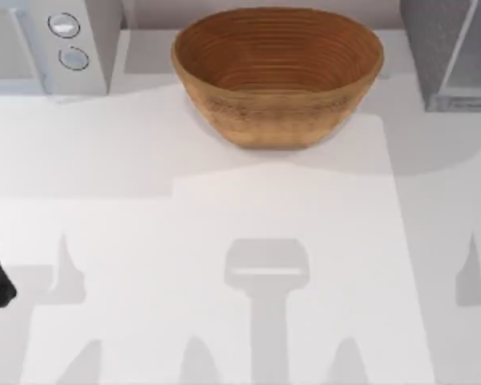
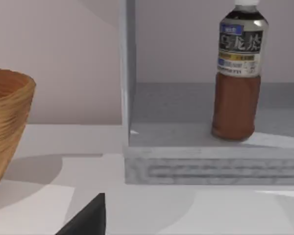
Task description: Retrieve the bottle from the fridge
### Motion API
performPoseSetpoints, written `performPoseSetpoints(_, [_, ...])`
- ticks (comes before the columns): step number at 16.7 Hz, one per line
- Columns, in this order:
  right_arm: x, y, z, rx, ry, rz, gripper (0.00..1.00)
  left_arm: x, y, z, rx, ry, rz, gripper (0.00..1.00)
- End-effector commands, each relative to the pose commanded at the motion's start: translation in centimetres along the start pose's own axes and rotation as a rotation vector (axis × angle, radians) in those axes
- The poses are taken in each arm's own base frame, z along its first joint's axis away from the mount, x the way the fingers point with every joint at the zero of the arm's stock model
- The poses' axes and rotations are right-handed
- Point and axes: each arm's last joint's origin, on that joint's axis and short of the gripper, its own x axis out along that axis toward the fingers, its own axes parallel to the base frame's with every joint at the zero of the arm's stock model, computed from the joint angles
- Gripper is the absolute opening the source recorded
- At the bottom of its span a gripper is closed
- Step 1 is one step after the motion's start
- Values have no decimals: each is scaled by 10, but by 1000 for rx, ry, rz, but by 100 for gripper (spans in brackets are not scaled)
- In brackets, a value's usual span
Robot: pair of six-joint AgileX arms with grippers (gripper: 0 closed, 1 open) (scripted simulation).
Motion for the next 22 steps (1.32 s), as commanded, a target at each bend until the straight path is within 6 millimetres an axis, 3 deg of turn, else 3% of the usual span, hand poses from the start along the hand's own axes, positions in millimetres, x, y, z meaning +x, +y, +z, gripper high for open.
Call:
performPoseSetpoints(7, [9, -5, 10, -5, -25, -1, 100, 0, 0, 0, 0, 0, 0, 100])
performPoseSetpoints(12, [38, -21, 20, -14, -34, -6, 100, 0, 0, 0, 0, 0, 0, 100])
performPoseSetpoints(17, [73, -49, 1, 0, 17, -6, 100, 0, 0, 0, 0, 0, 0, 100])
performPoseSetpoints(22, [92, -78, -26, 11, 28, -3, 100, 0, 0, 0, 0, 0, 0, 100])
